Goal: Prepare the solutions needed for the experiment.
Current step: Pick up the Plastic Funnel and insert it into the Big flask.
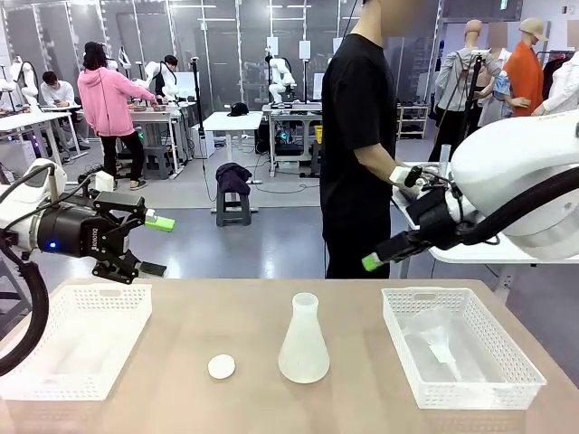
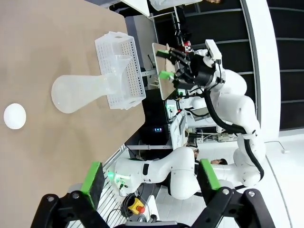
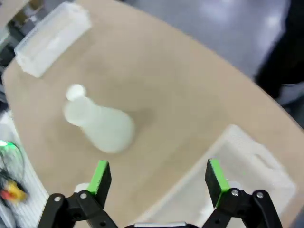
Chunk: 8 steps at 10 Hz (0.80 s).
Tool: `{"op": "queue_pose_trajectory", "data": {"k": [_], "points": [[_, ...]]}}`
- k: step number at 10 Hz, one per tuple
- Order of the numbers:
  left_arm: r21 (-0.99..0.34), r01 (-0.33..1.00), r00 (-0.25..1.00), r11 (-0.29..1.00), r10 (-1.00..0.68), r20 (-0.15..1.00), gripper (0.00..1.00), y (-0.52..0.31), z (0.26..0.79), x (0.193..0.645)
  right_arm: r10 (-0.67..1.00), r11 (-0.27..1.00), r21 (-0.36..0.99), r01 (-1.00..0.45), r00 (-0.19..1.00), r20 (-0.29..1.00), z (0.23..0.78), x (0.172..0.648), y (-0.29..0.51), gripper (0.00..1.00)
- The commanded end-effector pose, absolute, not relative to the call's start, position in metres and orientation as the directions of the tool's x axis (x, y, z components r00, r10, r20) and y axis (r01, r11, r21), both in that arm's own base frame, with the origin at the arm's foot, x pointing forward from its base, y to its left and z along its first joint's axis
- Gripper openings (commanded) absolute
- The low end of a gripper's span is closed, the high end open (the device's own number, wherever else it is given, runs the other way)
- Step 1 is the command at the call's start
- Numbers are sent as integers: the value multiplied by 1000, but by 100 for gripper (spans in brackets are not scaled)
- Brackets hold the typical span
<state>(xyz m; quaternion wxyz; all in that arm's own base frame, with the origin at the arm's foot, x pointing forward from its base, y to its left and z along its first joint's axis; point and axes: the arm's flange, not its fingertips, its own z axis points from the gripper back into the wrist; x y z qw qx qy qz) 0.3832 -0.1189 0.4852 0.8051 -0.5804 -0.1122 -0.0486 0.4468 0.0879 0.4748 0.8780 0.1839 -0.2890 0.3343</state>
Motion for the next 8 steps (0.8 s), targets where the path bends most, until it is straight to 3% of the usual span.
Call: {"op": "queue_pose_trajectory", "data": {"k": [1, 4, 5, 6, 8], "points": [[-932, 208, 970, 296, 58, 235, 100, -121, 487, 382, 708, 608, -136, -783, 456, 539, 502, 451, 63, 100], [-932, 208, 970, 296, 58, 235, 100, -121, 487, 382, 883, 348, -180, -920, 257, 393, 507, 470, 40, 100], [-932, 208, 970, 296, 58, 235, 100, -121, 487, 382, 905, 319, -174, -932, 245, 348, 505, 473, 34, 100], [-932, 208, 970, 296, 58, 235, 100, -121, 487, 382, 889, 377, -174, -910, 303, 344, 504, 474, 34, 100], [-932, 208, 970, 296, 58, 235, 100, -121, 487, 382, 876, 372, -171, -912, 284, 390, 508, 463, 39, 100]]}}
